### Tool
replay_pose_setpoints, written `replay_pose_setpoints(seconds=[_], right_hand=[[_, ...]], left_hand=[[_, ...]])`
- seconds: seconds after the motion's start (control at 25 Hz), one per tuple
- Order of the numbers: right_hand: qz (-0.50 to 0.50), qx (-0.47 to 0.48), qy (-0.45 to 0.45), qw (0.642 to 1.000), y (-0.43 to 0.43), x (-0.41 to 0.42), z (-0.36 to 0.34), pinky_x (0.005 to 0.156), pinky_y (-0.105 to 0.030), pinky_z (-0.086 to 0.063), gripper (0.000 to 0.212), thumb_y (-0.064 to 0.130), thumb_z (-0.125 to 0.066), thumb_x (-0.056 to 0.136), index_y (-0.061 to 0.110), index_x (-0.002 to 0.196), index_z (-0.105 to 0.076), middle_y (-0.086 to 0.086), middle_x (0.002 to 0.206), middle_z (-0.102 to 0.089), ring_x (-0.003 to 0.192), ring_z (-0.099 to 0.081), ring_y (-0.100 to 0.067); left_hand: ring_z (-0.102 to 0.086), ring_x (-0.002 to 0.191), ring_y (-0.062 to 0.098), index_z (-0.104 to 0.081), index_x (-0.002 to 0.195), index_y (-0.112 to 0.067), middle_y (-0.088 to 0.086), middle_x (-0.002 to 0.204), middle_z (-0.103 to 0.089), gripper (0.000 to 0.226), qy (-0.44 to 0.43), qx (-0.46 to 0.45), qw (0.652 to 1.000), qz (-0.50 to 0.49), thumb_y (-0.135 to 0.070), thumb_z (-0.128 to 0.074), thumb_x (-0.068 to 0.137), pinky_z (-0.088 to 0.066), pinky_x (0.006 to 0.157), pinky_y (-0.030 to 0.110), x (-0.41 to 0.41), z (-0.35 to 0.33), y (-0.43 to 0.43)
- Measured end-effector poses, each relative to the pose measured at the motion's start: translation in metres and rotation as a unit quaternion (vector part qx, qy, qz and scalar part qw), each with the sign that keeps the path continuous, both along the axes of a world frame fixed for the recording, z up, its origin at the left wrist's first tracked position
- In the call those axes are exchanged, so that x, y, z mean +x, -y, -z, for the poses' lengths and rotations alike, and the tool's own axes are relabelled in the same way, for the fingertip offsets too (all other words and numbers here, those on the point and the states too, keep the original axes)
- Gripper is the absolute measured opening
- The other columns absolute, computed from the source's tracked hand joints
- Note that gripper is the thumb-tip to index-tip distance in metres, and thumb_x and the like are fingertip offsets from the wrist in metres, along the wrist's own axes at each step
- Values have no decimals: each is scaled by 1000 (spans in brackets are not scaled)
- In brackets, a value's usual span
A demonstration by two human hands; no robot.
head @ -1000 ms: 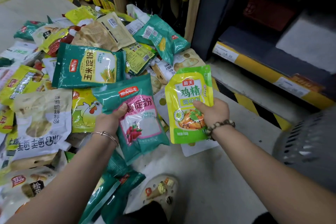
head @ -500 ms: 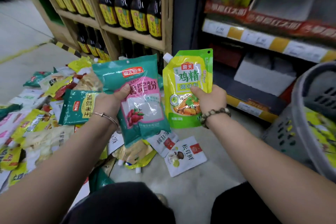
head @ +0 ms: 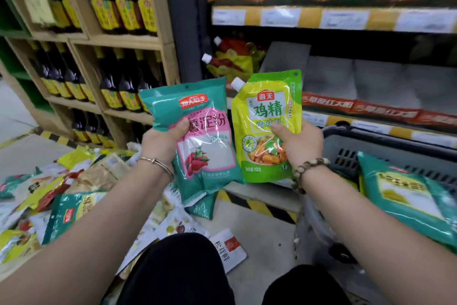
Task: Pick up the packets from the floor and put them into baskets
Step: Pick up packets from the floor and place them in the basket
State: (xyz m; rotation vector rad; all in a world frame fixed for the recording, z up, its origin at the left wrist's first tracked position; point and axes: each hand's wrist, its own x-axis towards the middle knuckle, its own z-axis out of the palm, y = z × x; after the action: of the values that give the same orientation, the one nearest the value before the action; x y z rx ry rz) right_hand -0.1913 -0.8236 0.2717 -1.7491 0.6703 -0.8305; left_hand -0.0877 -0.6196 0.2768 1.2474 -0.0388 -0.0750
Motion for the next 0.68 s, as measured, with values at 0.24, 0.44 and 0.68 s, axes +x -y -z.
replay_pose_setpoints(seconds=[0.24,0.44,0.68], right_hand=[[73,-2,1,997,57,-55,-9,57,-23,-41,19,30,-74,77,29,66,-58,15,67,-59,65,-57,-4],[146,-11,-25,989,120,-112,3,52,-21,-38,14,28,-75,76,23,68,-65,11,64,-63,60,-57,-3],[243,42,-92,965,173,-163,46,52,-26,-45,21,30,-76,75,13,67,-66,-5,69,-68,60,-60,-17]], left_hand=[[-68,62,17,-67,81,-13,0,70,-72,6,-8,-2,996,86,-7,-70,80,-55,72,35,-29,-2,71],[-68,66,21,-69,89,-7,6,74,-72,9,-31,28,986,162,-7,-70,80,-55,69,34,-57,13,140],[-64,67,23,-67,91,-2,8,75,-68,9,-9,73,968,241,0,-66,82,-52,71,32,-95,22,218]])
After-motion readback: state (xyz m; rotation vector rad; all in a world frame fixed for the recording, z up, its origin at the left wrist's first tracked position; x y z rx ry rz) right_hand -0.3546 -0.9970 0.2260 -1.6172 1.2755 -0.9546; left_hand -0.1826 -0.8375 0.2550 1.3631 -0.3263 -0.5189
